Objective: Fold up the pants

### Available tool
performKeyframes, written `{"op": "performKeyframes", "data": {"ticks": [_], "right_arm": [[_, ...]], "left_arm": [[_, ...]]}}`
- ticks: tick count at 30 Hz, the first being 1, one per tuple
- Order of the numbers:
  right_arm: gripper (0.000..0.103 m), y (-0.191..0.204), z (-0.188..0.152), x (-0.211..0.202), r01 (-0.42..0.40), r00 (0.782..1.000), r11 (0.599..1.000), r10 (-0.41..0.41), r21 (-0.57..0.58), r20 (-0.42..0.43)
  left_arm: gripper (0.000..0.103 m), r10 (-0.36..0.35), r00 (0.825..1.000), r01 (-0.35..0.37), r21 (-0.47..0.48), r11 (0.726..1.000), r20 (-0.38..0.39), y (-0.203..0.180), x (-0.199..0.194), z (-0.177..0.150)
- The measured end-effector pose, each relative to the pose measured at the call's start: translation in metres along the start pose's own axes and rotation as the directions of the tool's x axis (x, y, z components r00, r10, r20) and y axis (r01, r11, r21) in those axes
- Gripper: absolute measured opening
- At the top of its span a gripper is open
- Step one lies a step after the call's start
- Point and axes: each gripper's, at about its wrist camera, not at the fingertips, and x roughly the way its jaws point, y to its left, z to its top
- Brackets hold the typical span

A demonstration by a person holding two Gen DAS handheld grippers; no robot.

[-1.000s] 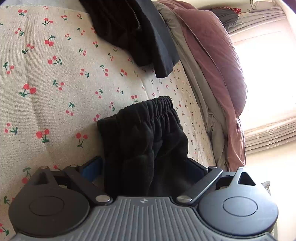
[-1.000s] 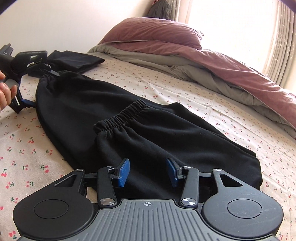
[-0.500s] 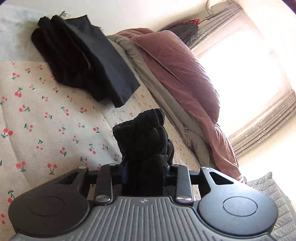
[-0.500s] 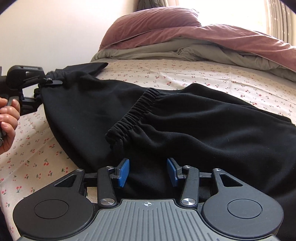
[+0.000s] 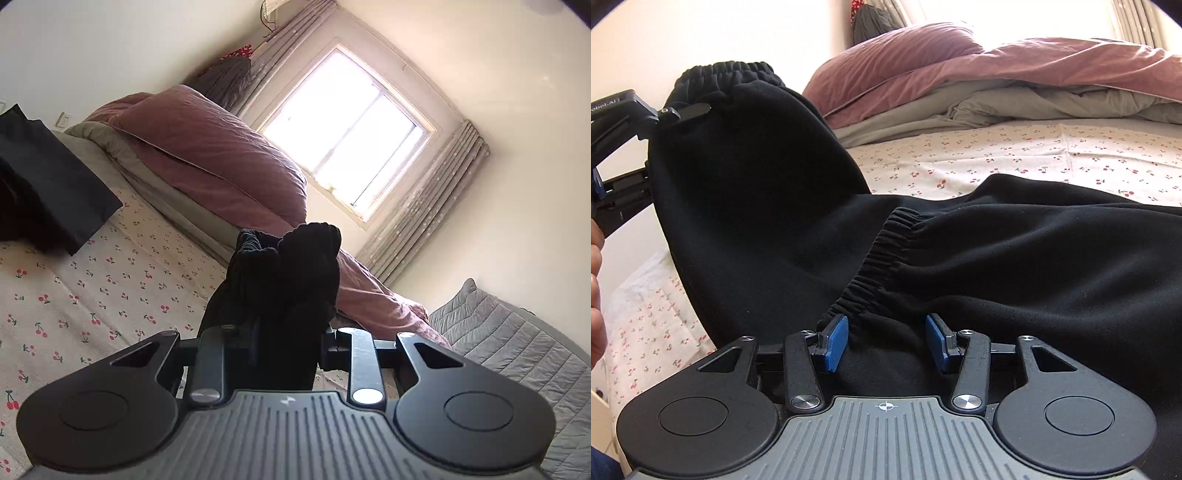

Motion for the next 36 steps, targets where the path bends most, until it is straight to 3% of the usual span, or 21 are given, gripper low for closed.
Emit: {"op": "performKeyframes", "data": {"ticks": [4, 7, 12, 14, 16, 18, 20, 23, 25, 28, 32, 36], "right_arm": [[0.048, -0.014, 0.006, -0.016, -0.013, 1.0, 0.996, 0.015, 0.089, -0.019], [0.048, -0.034, 0.015, -0.033, 0.027, 0.999, 0.98, -0.018, 0.196, -0.047], [0.056, -0.08, 0.03, -0.086, 0.042, 0.999, 0.923, -0.032, 0.381, -0.033], [0.061, -0.105, 0.033, -0.113, 0.073, 0.997, 0.895, -0.07, 0.439, -0.022], [0.076, -0.13, 0.033, -0.133, 0.094, 0.994, 0.86, -0.106, 0.502, -0.004], [0.078, -0.165, 0.031, -0.147, 0.064, 0.995, 0.777, -0.099, 0.627, 0.021], [0.078, -0.195, 0.023, -0.15, 0.02, 0.997, 0.669, -0.072, 0.743, 0.038], [0.078, -0.22, 0.014, -0.141, 0.024, 0.999, 0.568, -0.038, 0.823, -0.003], [0.078, -0.227, 0.007, -0.137, 0.026, 1.0, 0.533, -0.019, 0.846, -0.018], [0.078, -0.23, 0.006, -0.134, 0.023, 1.0, 0.523, -0.015, 0.852, -0.018], [0.078, -0.23, 0.004, -0.133, 0.036, 0.999, 0.517, -0.016, 0.855, -0.033], [0.078, -0.23, 0.003, -0.143, 0.041, 0.998, 0.507, -0.059, 0.861, -0.013]], "left_arm": [[0.032, -0.04, 0.999, 0.04, 0.013, 0.999, -0.009, -0.015, 0.011, -0.001], [0.032, -0.087, 0.996, 0.087, 0.029, 0.996, -0.005, -0.032, 0.022, -0.002], [0.032, -0.15, 0.985, 0.165, 0.196, 0.967, -0.088, -0.089, 0.048, -0.032], [0.032, -0.167, 0.975, 0.204, 0.283, 0.937, -0.148, -0.112, 0.06, -0.056], [0.032, -0.163, 0.96, 0.242, 0.385, 0.891, -0.226, -0.134, 0.073, -0.09], [0.032, -0.134, 0.95, 0.261, 0.482, 0.836, -0.282, -0.15, 0.08, -0.121], [0.032, -0.11, 0.939, 0.288, 0.574, 0.766, -0.326, -0.161, 0.086, -0.152], [0.032, -0.088, 0.933, 0.308, 0.647, 0.698, -0.35, -0.168, 0.092, -0.18], [0.032, -0.074, 0.933, 0.305, 0.665, 0.682, -0.353, -0.168, 0.097, -0.187], [0.033, -0.066, 0.923, 0.317, 0.651, 0.689, -0.38, -0.166, 0.103, -0.18], [0.037, -0.066, 0.905, 0.365, 0.686, 0.629, -0.421, -0.164, 0.09, -0.185], [0.038, -0.07, 0.882, 0.406, 0.677, 0.614, -0.466, -0.162, 0.085, -0.187]]}}
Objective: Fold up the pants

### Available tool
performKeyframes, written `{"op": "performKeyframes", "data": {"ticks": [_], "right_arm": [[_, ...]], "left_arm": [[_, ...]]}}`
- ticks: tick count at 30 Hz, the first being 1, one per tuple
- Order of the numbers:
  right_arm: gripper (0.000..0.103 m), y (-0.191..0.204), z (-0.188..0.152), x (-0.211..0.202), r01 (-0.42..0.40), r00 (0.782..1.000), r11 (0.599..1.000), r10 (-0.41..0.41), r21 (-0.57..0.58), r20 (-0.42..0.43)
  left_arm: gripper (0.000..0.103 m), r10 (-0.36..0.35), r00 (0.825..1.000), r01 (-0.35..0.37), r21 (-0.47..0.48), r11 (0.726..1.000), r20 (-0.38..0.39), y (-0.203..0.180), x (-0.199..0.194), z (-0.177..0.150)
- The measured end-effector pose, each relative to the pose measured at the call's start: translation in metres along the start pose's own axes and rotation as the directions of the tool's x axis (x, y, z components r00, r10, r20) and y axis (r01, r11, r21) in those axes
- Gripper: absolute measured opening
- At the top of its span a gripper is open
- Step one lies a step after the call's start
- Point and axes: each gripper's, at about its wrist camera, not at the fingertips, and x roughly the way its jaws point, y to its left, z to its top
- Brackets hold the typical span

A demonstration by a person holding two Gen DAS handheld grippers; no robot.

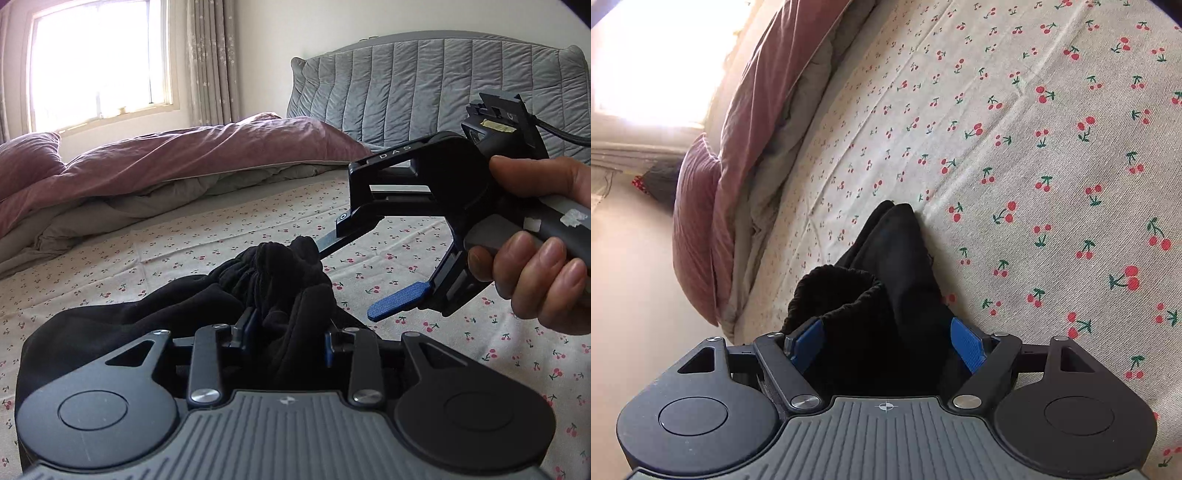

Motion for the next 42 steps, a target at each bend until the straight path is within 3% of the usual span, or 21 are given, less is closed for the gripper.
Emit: {"op": "performKeyframes", "data": {"ticks": [5, 9, 13, 14, 16, 18, 21, 23, 25, 28, 29, 31, 33, 35, 38, 42], "right_arm": [[0.078, 0.012, 0.0, -0.011, -0.026, 0.998, 0.996, 0.031, -0.089, 0.059], [0.078, 0.033, -0.013, 0.009, 0.002, 1.0, 0.972, -0.004, -0.236, -0.004], [0.078, 0.046, -0.032, 0.038, 0.049, 0.994, 0.928, -0.081, -0.37, -0.073], [0.076, 0.048, -0.036, 0.042, 0.081, 0.992, 0.912, -0.114, -0.402, -0.059], [0.046, 0.047, -0.037, 0.043, 0.09, 0.993, 0.908, -0.115, -0.408, -0.036], [0.034, 0.045, -0.035, 0.036, 0.073, 0.995, 0.915, -0.092, -0.397, -0.029], [0.031, 0.048, -0.039, 0.028, 0.074, 0.996, 0.907, -0.088, -0.414, -0.014], [0.031, 0.051, -0.041, 0.022, 0.073, 0.997, 0.907, -0.079, -0.414, 0.002], [0.031, 0.055, -0.042, 0.014, 0.069, 0.998, 0.9, -0.064, -0.431, 0.025], [0.03, 0.052, -0.038, 0.016, 0.113, 0.994, 0.894, -0.103, -0.434, 0.046], [0.03, 0.046, -0.035, 0.023, 0.149, 0.989, 0.894, -0.144, -0.423, 0.044], [0.029, 0.037, -0.033, 0.032, 0.167, 0.985, 0.896, -0.173, -0.412, 0.025], [0.031, 0.042, -0.036, 0.031, 0.176, 0.982, 0.869, -0.184, -0.462, 0.028], [0.036, 0.049, -0.038, 0.026, 0.201, 0.977, 0.844, -0.208, -0.497, 0.041], [0.059, 0.051, -0.034, 0.018, 0.258, 0.965, 0.821, -0.241, -0.51, 0.101], [0.062, 0.059, -0.031, 0.005, 0.215, 0.975, 0.841, -0.159, -0.497, 0.153]], "left_arm": [[0.038, -0.029, 0.998, 0.036, 0.13, 0.991, -0.054, -0.014, 0.003, -0.01], [0.044, -0.049, 0.993, 0.071, 0.216, 0.974, -0.108, -0.021, 0.004, -0.017], [0.054, -0.099, 0.986, 0.128, 0.223, 0.966, -0.136, -0.018, -0.001, -0.022], [0.054, -0.103, 0.985, 0.133, 0.225, 0.965, -0.139, -0.017, -0.002, -0.022], [0.054, -0.137, 0.979, 0.169, 0.22, 0.961, -0.154, -0.014, -0.008, -0.023], [0.055, -0.19, 0.969, 0.218, 0.187, 0.958, -0.156, -0.004, -0.017, -0.018], [0.067, -0.211, 0.97, 0.226, 0.118, 0.967, -0.123, 0.024, -0.036, -0.009], [0.069, -0.199, 0.976, 0.203, 0.028, 0.979, -0.092, 0.049, -0.044, -0.006], [0.069, -0.165, 0.983, 0.155, -0.126, 0.98, -0.074, 0.085, -0.045, -0.005], [0.068, -0.09, 0.986, 0.045, -0.299, 0.953, -0.139, 0.118, -0.03, -0.014], [0.061, -0.089, 0.983, 0.033, -0.329, 0.944, -0.159, 0.124, -0.025, -0.021], [0.061, -0.089, 0.981, 0.032, -0.308, 0.951, -0.175, 0.12, -0.022, -0.026], [0.061, -0.042, 0.978, -0.002, -0.212, 0.977, -0.206, 0.104, -0.022, -0.021], [0.061, -0.033, 0.976, -0.01, -0.197, 0.98, -0.214, 0.102, -0.024, -0.016], [0.061, -0.051, 0.985, 0.001, -0.294, 0.956, -0.164, 0.118, -0.033, -0.01], [0.061, -0.019, 0.997, -0.013, -0.394, 0.919, -0.078, 0.142, -0.046, -0.008]]}}
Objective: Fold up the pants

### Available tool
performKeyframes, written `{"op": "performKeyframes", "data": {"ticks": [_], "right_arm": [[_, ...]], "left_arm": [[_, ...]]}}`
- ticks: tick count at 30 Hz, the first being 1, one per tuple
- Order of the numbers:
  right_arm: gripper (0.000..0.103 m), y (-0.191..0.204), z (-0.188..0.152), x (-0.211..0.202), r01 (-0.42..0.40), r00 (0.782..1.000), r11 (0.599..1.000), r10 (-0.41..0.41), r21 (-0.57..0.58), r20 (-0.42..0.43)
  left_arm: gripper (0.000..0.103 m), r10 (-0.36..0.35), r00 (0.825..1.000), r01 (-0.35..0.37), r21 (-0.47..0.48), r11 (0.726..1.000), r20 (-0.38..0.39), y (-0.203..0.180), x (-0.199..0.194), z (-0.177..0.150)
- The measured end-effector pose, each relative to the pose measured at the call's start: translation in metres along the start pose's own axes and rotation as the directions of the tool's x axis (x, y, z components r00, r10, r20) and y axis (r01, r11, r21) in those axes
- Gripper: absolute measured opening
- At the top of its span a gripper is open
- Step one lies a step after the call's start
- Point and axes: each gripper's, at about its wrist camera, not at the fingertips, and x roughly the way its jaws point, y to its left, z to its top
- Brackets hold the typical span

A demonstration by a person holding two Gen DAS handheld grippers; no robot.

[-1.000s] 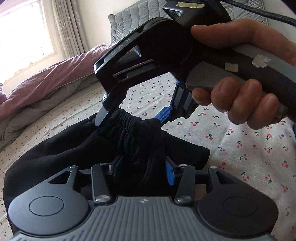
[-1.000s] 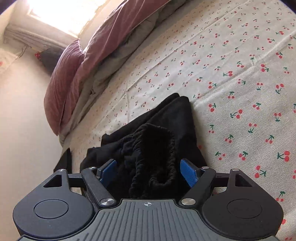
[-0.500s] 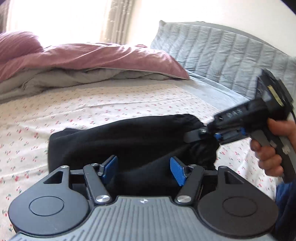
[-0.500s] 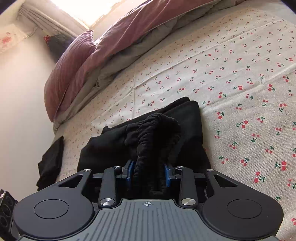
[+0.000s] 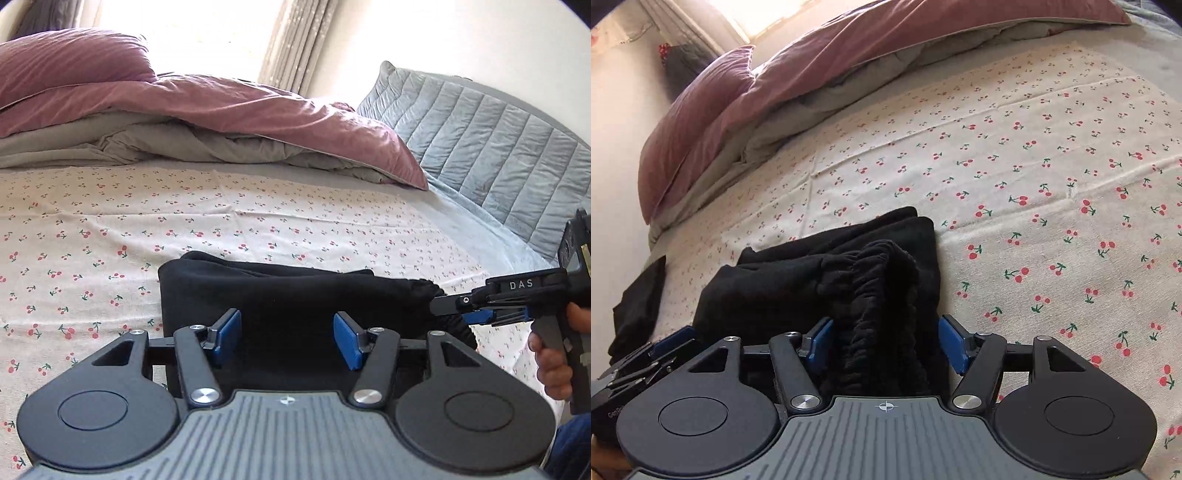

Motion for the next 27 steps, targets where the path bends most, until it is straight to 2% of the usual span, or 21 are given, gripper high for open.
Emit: {"op": "performKeyframes", "data": {"ticks": [1, 3, 4, 5, 6, 7, 9, 12, 15, 18, 20, 21, 22, 25, 27], "right_arm": [[0.062, 0.008, 0.001, -0.006, -0.003, 0.999, 0.999, 0.005, -0.042, 0.046], [0.061, 0.028, 0.001, -0.014, 0.044, 0.99, 0.987, -0.022, -0.154, 0.137], [0.053, 0.041, -0.001, -0.017, 0.062, 0.983, 0.973, -0.021, -0.223, 0.18], [0.046, 0.049, -0.002, -0.016, 0.05, 0.982, 0.962, 0.002, -0.269, 0.188], [0.027, 0.055, -0.003, -0.013, 0.032, 0.983, 0.955, 0.023, -0.296, 0.18], [0.019, 0.061, -0.005, -0.006, 0.023, 0.987, 0.948, 0.029, -0.319, 0.157], [0.019, 0.07, -0.01, 0.013, 0.038, 0.994, 0.927, 0.003, -0.372, 0.109], [0.018, 0.072, -0.016, 0.041, 0.127, 0.989, 0.897, -0.084, -0.424, 0.119], [0.018, 0.064, -0.014, 0.048, 0.136, 0.99, 0.91, -0.106, -0.393, 0.096], [0.018, 0.067, -0.017, 0.045, 0.149, 0.988, 0.898, -0.118, -0.414, 0.1], [0.02, 0.069, -0.017, 0.038, 0.122, 0.99, 0.901, -0.082, -0.416, 0.113], [0.027, 0.071, -0.016, 0.035, 0.106, 0.991, 0.904, -0.062, -0.415, 0.119], [0.028, 0.075, -0.014, 0.031, 0.085, 0.991, 0.906, -0.032, -0.415, 0.132], [0.028, 0.095, -0.01, 0.032, -0.007, 0.988, 0.896, 0.075, -0.445, 0.137], [0.027, 0.104, -0.011, 0.045, -0.025, 0.992, 0.881, 0.08, -0.472, 0.095]], "left_arm": [[0.061, 0.009, 1.0, -0.009, -0.014, 1.0, 0.001, 0.001, 0.003, 0.0], [0.061, 0.046, 0.999, -0.046, 0.001, 0.999, -0.027, -0.002, 0.013, -0.003], [0.061, 0.075, 0.996, -0.074, 0.021, 0.997, -0.05, -0.005, 0.021, -0.004], [0.061, 0.096, 0.994, -0.094, 0.034, 0.995, -0.06, -0.007, 0.025, -0.006], [0.061, 0.11, 0.992, -0.107, 0.041, 0.993, -0.058, -0.009, 0.027, -0.008], [0.061, 0.115, 0.991, -0.112, 0.038, 0.993, -0.063, -0.011, 0.029, -0.007], [0.061, 0.126, 0.99, -0.125, 0.026, 0.992, -0.07, -0.013, 0.031, -0.006], [0.061, 0.141, 0.987, -0.139, 0.025, 0.99, -0.082, -0.014, 0.036, -0.006], [0.061, 0.152, 0.984, -0.148, 0.046, 0.988, -0.088, -0.016, 0.041, -0.007], [0.061, 0.123, 0.99, -0.124, -0.002, 0.992, -0.062, -0.013, 0.038, 0.0], [0.061, 0.1, 0.994, -0.102, -0.063, 0.993, -0.036, -0.007, 0.036, 0.007], [0.061, 0.092, 0.995, -0.095, -0.101, 0.99, -0.028, -0.004, 0.037, 0.012], [0.061, 0.09, 0.996, -0.092, -0.118, 0.989, -0.027, -0.002, 0.039, 0.015], [0.061, 0.107, 0.993, -0.113, -0.139, 0.984, -0.049, -0.001, 0.052, 0.024], [0.061, 0.1, 0.993, -0.111, -0.169, 0.979, -0.07, 0.001, 0.062, 0.026]]}}
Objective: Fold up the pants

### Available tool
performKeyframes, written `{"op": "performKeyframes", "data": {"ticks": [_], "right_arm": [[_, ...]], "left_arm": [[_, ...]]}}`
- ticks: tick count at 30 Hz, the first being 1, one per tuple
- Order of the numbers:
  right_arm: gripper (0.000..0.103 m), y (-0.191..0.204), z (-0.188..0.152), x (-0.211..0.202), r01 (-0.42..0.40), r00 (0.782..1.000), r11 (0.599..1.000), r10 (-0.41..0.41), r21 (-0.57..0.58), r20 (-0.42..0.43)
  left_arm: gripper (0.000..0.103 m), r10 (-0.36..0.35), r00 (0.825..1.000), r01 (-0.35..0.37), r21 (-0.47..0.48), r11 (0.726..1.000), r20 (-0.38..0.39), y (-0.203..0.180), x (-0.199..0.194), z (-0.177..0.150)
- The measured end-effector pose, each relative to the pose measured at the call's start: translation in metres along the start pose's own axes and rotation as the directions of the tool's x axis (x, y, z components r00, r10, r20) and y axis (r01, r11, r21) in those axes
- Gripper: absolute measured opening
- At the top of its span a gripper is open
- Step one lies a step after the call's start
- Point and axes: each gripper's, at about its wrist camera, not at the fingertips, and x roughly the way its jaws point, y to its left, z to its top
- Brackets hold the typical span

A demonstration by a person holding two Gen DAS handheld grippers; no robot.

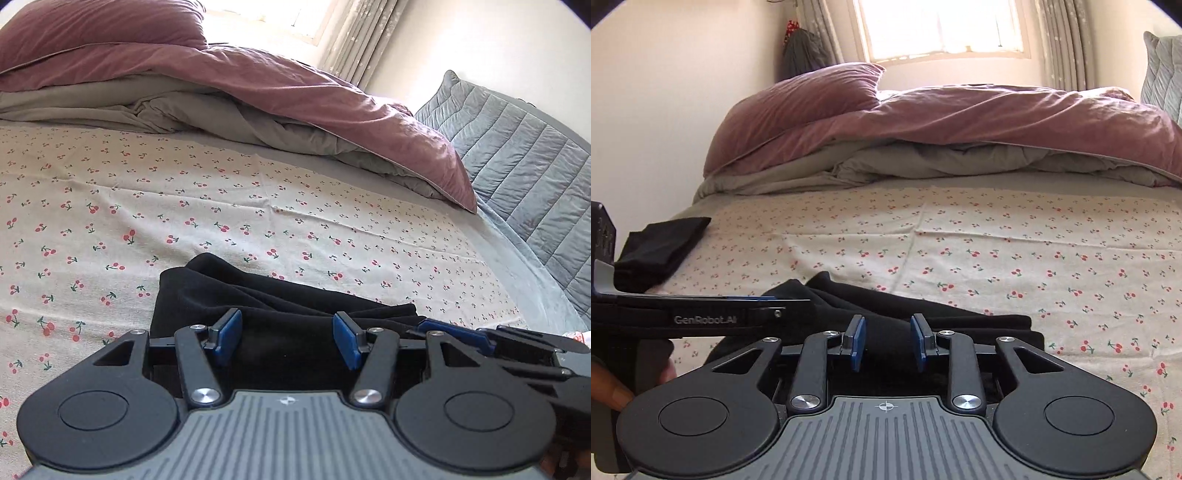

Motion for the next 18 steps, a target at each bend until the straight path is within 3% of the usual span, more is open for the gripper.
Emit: {"op": "performKeyframes", "data": {"ticks": [3, 7, 11, 15, 18], "right_arm": [[0.023, -0.003, -0.012, 0.037, 0.061, 0.986, 0.998, -0.06, 0.002, -0.154], [0.019, -0.004, -0.021, 0.039, 0.068, 0.986, 0.998, -0.068, -0.004, -0.15], [0.02, 0.001, -0.026, 0.033, 0.07, 0.991, 0.996, -0.075, -0.048, -0.109], [0.033, 0.009, -0.021, 0.0, 0.052, 0.996, 0.996, -0.057, -0.069, -0.073], [0.044, 0.014, -0.027, -0.021, 0.035, 0.996, 0.993, -0.044, -0.109, -0.081]], "left_arm": [[0.059, 0.045, 0.996, -0.047, -0.014, 0.999, -0.082, 0.003, 0.021, -0.003], [0.058, 0.091, 0.993, -0.086, 0.06, 0.994, -0.077, -0.002, 0.026, -0.007], [0.058, 0.087, 0.994, -0.084, 0.054, 0.995, -0.06, -0.002, 0.017, -0.007], [0.058, 0.073, 0.997, -0.072, 0.052, 0.996, -0.03, -0.006, -0.011, -0.005], [0.058, 0.102, 0.995, -0.099, 0.077, 0.992, -0.024, -0.01, -0.027, -0.016]]}}
